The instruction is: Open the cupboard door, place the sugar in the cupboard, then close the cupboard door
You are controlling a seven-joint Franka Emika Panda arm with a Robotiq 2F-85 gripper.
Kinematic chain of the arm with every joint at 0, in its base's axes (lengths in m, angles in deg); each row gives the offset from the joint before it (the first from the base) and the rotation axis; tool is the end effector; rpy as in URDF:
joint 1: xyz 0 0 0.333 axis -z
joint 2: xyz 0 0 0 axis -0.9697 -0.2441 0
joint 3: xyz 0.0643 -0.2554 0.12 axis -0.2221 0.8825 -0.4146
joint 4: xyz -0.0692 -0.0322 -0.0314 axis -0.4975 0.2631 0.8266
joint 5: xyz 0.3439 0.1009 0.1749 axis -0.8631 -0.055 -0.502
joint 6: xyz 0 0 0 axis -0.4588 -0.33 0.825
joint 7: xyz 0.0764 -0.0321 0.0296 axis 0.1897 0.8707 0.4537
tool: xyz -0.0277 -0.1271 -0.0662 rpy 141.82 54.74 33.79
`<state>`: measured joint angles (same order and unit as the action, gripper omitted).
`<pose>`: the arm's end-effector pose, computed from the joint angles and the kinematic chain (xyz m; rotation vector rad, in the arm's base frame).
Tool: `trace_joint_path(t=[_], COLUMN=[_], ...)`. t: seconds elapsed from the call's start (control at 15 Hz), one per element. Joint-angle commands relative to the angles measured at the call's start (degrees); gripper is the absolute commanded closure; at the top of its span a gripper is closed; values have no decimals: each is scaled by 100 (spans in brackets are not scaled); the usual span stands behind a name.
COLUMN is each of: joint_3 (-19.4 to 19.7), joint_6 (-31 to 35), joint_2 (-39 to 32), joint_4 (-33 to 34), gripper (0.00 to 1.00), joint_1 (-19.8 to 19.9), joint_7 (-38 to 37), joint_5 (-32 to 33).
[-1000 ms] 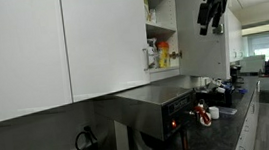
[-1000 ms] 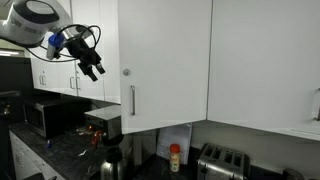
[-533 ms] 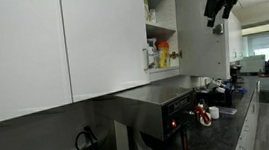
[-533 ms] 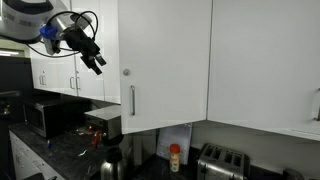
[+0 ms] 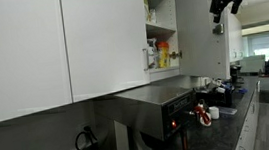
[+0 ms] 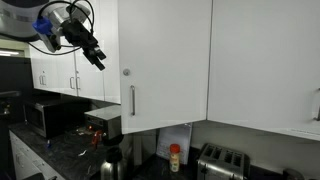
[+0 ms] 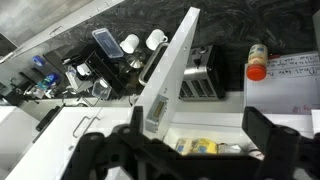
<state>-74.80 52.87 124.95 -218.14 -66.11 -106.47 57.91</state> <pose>0.3270 -0.0318 0.5582 2.5473 -0.3376 0.6984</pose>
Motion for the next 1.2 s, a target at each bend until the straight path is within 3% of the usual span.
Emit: trace_joint_path(t=[0.0,0.73,1.13], joint_3=[-52,154,506], joint_6=[-52,180,1223], joint_2=[46,24,-95], joint_4=[-5,-12,-79], gripper=[0,0,0], joint_1=[192,600,807], joint_7=[-146,-400,-451], joint_5=[143,569,926])
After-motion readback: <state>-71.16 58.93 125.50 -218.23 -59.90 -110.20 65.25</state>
